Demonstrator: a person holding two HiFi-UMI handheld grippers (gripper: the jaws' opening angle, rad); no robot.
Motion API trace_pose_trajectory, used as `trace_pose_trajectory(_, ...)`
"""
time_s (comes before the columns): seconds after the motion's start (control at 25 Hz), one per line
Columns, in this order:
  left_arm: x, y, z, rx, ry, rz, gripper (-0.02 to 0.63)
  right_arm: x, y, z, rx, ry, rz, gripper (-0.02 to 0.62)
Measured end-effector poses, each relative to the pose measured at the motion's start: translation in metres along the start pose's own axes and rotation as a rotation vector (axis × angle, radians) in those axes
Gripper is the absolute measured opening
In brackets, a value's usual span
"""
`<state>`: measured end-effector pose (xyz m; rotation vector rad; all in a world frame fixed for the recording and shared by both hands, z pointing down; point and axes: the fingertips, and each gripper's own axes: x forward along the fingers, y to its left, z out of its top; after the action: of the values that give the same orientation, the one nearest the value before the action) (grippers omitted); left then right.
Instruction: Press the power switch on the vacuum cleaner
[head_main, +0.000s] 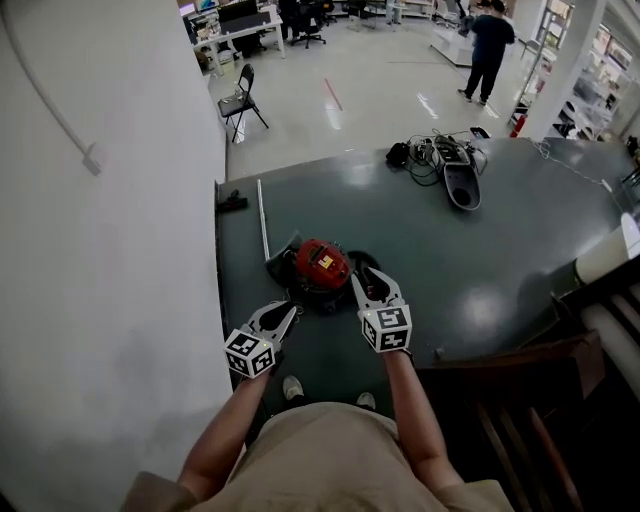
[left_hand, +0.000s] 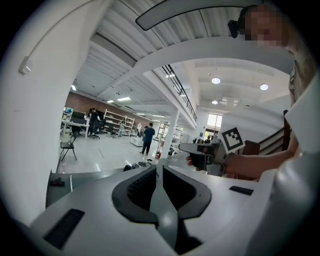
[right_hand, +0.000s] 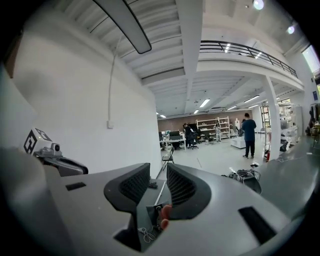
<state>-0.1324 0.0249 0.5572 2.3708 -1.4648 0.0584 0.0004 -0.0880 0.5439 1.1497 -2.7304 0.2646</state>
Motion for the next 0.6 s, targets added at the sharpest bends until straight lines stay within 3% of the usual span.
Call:
trace_pose_trajectory(0.16, 0.006, 0.007, 0.004, 0.001, 0.01, -0.02, 0.031, 0.024, 0.005, 0.013, -0.03, -0.019, -0.014, 0.112)
trace_pose_trajectory(0.28, 0.011, 0.001, 0.009, 0.02, 0.017, -0.052, 0.031, -0.002, 0.002, 0.008, -0.017, -0.034, -0.057, 0.112)
trace_pose_trajectory(0.44, 0.013, 0.002, 0.014, 0.026, 0.011, -0.065, 0.031, -0.053, 0.006, -0.025, 0.001, -0.001, -0.097, 0.112)
trace_pose_trajectory(0.6, 0.011, 0.003, 0.011, 0.01, 0.003, -0.064, 0.031, -0.088, 0.015, -0.063, -0.026, 0.088, -0.077, 0.112)
